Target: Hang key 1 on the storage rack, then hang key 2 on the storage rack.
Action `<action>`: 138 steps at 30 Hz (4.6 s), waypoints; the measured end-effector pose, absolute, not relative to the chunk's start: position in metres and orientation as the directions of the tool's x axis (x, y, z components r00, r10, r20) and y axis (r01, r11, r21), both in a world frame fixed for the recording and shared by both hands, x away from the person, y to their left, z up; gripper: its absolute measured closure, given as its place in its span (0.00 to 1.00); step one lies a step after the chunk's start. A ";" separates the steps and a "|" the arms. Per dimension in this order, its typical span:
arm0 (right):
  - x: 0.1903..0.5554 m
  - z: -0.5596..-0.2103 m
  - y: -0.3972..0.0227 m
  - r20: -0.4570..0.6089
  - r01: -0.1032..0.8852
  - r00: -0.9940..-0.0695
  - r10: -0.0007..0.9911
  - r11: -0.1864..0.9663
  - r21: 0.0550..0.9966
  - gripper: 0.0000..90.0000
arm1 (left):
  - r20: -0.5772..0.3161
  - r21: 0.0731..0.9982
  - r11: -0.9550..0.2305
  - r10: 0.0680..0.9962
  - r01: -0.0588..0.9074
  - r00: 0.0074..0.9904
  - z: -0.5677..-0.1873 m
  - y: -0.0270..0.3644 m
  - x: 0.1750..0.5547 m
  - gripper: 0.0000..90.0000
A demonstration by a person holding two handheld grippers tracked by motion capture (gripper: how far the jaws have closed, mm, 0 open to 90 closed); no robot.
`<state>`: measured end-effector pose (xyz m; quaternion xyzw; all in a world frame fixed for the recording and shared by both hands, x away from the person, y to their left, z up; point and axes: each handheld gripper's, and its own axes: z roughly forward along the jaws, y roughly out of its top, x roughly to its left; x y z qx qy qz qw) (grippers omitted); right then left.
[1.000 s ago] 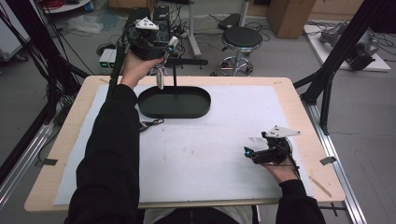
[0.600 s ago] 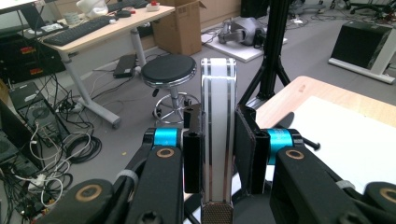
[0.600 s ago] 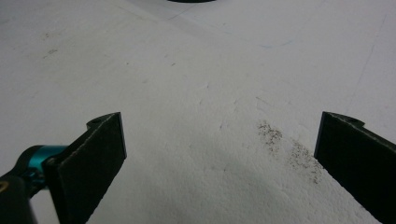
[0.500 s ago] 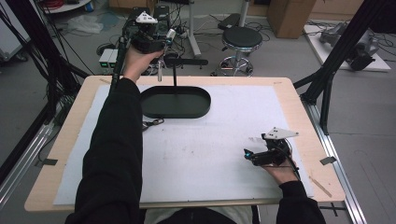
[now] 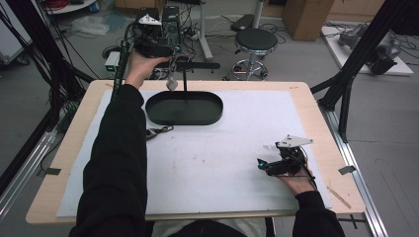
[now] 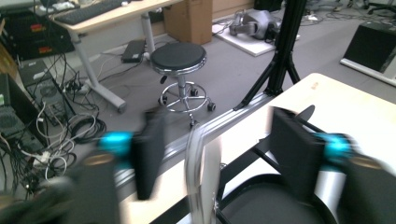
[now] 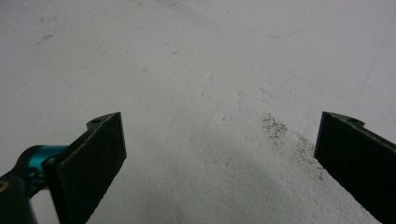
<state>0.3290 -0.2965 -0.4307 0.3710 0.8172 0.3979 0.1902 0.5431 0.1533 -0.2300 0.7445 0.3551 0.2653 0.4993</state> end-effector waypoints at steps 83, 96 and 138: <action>0.327 -0.430 -0.297 -0.024 0.455 -0.644 0.765 0.409 0.791 0.02 | -0.056 0.743 -0.509 0.599 0.434 0.799 -0.360 0.206 0.439 0.02; 0.327 -0.431 -0.297 -0.035 0.455 -0.645 0.764 0.420 0.786 0.02 | -0.069 0.637 -0.603 0.575 0.480 0.815 -0.393 0.198 0.439 0.02; 0.326 -0.434 -0.295 -0.064 0.455 -0.648 0.759 0.453 0.767 0.02 | 0.016 0.518 -0.674 0.623 0.526 0.782 -0.422 0.185 0.458 0.63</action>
